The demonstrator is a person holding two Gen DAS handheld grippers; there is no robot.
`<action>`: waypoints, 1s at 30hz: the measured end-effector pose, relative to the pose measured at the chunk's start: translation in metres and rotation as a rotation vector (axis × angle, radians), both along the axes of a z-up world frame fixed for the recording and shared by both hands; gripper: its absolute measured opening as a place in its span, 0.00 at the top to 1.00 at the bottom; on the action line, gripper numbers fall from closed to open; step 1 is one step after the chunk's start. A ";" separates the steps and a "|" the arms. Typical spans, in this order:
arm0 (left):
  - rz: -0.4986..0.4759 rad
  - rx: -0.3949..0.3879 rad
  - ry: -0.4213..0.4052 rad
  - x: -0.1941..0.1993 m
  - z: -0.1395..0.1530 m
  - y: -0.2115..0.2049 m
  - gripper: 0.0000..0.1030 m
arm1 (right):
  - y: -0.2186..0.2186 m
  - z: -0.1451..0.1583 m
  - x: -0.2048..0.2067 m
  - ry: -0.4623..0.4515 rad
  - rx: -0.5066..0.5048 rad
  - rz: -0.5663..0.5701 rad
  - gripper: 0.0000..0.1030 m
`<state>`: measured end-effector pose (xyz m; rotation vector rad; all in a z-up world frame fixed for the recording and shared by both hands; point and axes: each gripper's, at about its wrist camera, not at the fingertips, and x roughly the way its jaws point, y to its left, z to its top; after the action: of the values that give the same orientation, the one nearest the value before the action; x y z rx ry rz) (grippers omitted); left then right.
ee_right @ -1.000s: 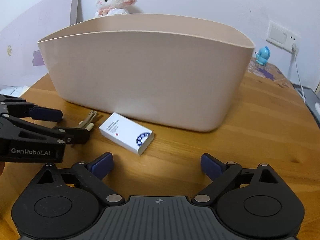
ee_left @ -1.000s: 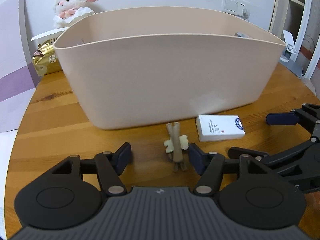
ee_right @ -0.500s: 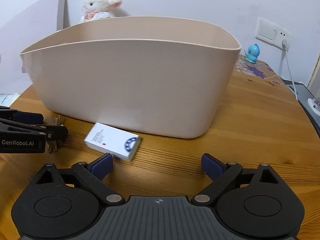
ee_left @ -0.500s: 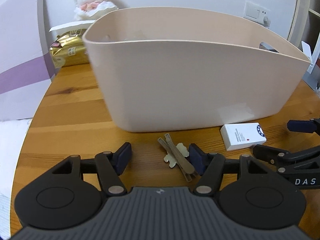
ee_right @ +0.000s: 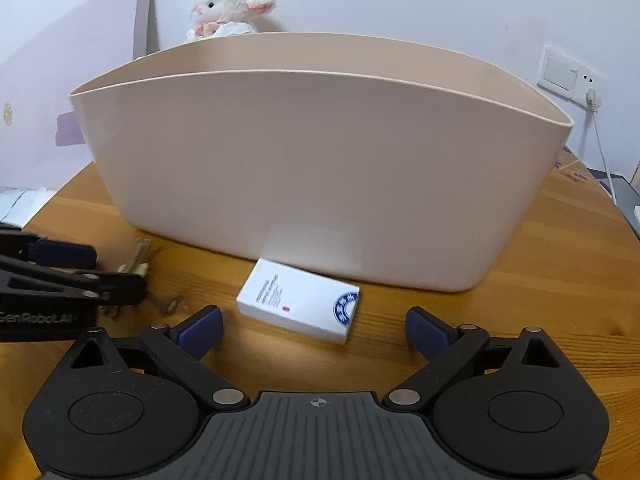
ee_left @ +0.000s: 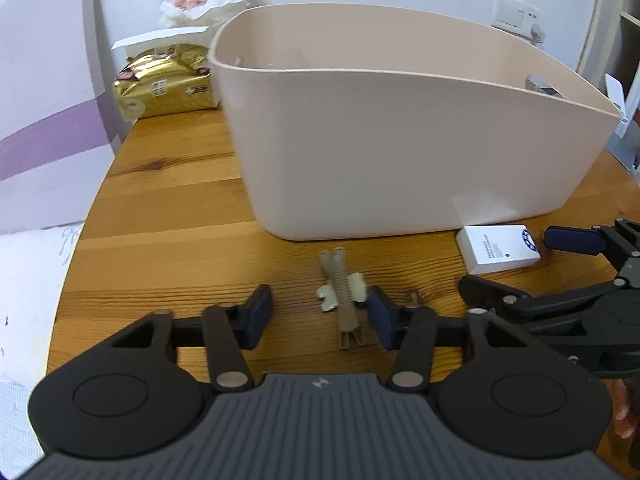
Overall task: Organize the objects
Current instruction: 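Grasp the wooden clips with the left tool while the right tool grasps the white card box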
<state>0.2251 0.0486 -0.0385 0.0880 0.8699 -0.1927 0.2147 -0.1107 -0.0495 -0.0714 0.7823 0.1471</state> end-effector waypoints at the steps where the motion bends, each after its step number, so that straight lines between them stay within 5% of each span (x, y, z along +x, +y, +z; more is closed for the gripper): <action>1: 0.011 -0.002 0.007 0.000 0.001 0.002 0.65 | 0.001 0.000 0.001 -0.003 -0.002 -0.006 0.04; 2: 0.018 -0.007 0.017 0.000 0.002 0.005 0.74 | 0.002 0.000 0.002 -0.004 -0.004 -0.008 0.05; 5: 0.014 -0.013 0.030 -0.003 0.003 0.010 0.76 | 0.004 0.001 0.003 -0.012 -0.001 -0.011 0.14; 10: 0.015 0.005 0.021 -0.011 0.003 0.007 0.78 | 0.003 0.005 -0.001 -0.027 0.007 -0.006 0.44; 17: 0.030 -0.008 -0.014 -0.017 0.007 0.008 0.87 | -0.002 0.008 -0.007 -0.021 0.024 -0.007 0.44; 30: 0.012 -0.018 -0.046 -0.049 0.017 -0.007 0.88 | -0.026 0.037 -0.053 -0.082 0.051 0.002 0.44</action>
<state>0.1761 0.0420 -0.0219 0.0703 0.8229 -0.1870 0.1621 -0.1365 -0.0127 -0.0298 0.6960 0.1650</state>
